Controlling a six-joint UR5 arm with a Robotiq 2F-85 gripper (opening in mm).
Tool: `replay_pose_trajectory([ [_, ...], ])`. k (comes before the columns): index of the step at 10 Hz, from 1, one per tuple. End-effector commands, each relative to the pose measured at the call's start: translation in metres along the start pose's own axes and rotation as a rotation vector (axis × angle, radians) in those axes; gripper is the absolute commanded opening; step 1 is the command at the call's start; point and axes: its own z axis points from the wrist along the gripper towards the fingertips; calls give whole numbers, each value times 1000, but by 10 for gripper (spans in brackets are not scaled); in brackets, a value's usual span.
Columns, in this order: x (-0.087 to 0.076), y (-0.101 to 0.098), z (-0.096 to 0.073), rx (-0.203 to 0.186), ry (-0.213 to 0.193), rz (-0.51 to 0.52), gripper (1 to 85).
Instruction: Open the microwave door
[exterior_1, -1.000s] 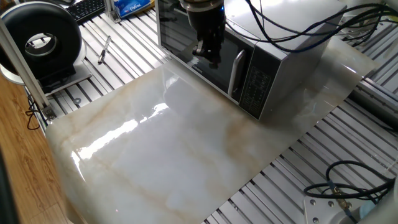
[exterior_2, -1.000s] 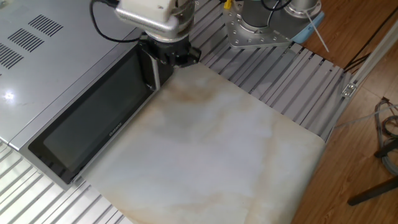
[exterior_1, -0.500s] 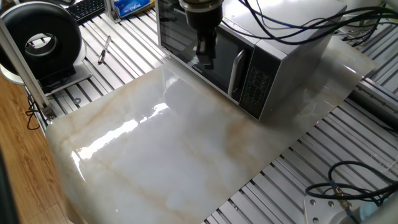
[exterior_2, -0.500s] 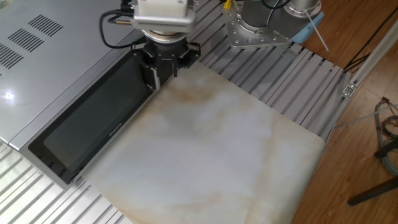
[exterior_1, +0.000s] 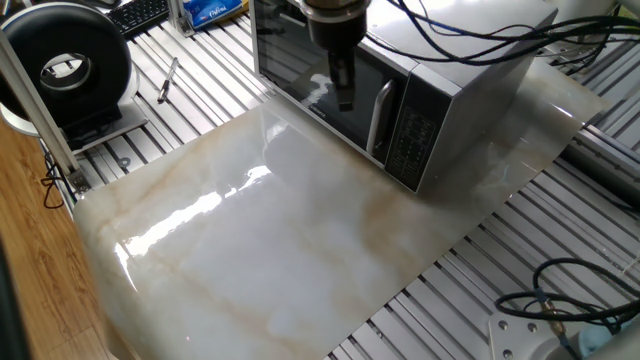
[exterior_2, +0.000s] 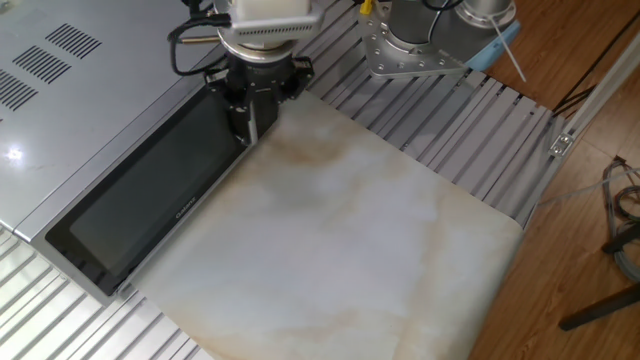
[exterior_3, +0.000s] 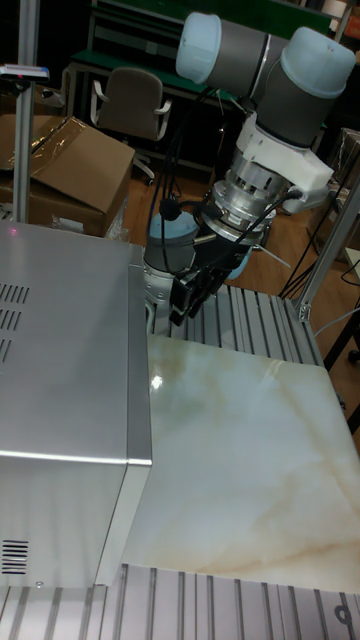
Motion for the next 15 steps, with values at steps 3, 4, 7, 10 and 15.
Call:
replay_pose_trajectory([
  [3, 13, -17, 1, 68, 13, -214, 423],
  [4, 12, -20, 1, 79, 7, -240, 423],
  [7, 7, -23, 1, 95, -20, -300, 440],
  [10, 11, -15, 7, 68, -36, -306, 463],
  [15, 24, -2, 7, 25, -38, -326, 513],
])
